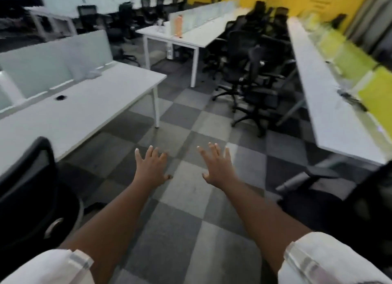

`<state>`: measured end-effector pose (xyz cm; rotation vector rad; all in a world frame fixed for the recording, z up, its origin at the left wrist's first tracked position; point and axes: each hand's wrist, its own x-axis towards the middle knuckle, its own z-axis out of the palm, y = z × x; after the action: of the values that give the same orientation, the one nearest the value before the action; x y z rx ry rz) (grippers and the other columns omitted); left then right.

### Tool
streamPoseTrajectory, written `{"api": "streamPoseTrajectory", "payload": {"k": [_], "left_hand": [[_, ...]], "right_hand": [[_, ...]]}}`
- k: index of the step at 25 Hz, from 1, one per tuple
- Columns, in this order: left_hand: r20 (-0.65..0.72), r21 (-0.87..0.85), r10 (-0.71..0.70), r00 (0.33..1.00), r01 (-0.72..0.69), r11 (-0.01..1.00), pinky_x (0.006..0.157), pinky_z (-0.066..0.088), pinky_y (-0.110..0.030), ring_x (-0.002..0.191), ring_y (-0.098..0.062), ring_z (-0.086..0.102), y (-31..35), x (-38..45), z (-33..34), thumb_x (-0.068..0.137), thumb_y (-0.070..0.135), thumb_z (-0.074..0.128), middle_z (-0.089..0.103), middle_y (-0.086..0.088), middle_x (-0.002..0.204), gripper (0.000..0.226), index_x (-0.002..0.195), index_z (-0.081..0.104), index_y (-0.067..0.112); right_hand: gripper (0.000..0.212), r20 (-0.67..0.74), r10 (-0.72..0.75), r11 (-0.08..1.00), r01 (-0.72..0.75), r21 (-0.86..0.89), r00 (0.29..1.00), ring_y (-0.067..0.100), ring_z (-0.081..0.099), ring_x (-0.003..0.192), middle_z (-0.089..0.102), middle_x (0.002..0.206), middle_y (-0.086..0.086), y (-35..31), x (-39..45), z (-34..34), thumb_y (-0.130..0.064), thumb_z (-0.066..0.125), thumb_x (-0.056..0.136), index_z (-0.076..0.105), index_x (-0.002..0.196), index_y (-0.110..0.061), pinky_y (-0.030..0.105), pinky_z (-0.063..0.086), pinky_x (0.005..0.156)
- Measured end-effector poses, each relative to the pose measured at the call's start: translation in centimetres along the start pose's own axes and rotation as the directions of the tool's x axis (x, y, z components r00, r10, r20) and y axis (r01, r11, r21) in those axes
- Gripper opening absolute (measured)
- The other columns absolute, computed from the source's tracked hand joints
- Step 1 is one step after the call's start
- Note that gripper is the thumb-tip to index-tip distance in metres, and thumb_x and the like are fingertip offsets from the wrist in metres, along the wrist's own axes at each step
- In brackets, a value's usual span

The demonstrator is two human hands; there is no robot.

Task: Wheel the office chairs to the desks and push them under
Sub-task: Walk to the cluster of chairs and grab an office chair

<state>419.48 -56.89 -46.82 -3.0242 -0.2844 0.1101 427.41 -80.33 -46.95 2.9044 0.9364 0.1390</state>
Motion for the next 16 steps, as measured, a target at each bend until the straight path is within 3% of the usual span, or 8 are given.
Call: {"api": "streamPoseTrajectory", "payload": {"k": [6,10,16], "left_hand": [[-0.046,0.032,0.311,0.949,-0.31,0.95,0.115,0.018,-0.067,0.152,-0.03,0.02,24.0,-0.3,-3.7,0.082,0.079,0.053,0.034,-0.01,0.158,0.093,0.156,0.025,0.029],[-0.037,0.057,0.496,0.867,-0.494,0.868,0.116,0.014,-0.066,0.153,-0.03,0.016,36.4,-0.6,-5.2,0.085,0.076,0.053,0.03,-0.008,0.16,0.09,0.156,0.024,0.03],[0.017,0.061,0.638,0.77,-0.638,0.768,0.117,0.013,-0.067,0.155,-0.03,0.009,49.8,3.5,-5.5,0.089,0.075,0.048,0.023,-0.007,0.165,0.092,0.161,0.015,0.029]], "right_hand": [[0.095,0.062,0.409,0.912,-0.405,-0.068,0.91,0.038,0.016,0.153,0.017,0.165,0.018,19.1,-19.2,-0.8,-0.05,0.065,0.089,0.007,0.161,-0.029,0.063,0.016,0.119],[0.093,0.062,0.627,0.779,-0.626,-0.034,0.777,0.036,0.013,0.154,0.016,0.167,0.016,26.9,-28.2,-1.2,-0.05,0.064,0.09,0.007,0.161,-0.03,0.061,0.016,0.121],[0.093,0.095,0.83,0.557,-0.825,-0.099,0.549,0.036,0.017,0.154,0.021,0.166,0.015,35.5,-37.4,0.4,-0.051,0.065,0.09,0.009,0.161,-0.03,0.061,0.019,0.12]]}}
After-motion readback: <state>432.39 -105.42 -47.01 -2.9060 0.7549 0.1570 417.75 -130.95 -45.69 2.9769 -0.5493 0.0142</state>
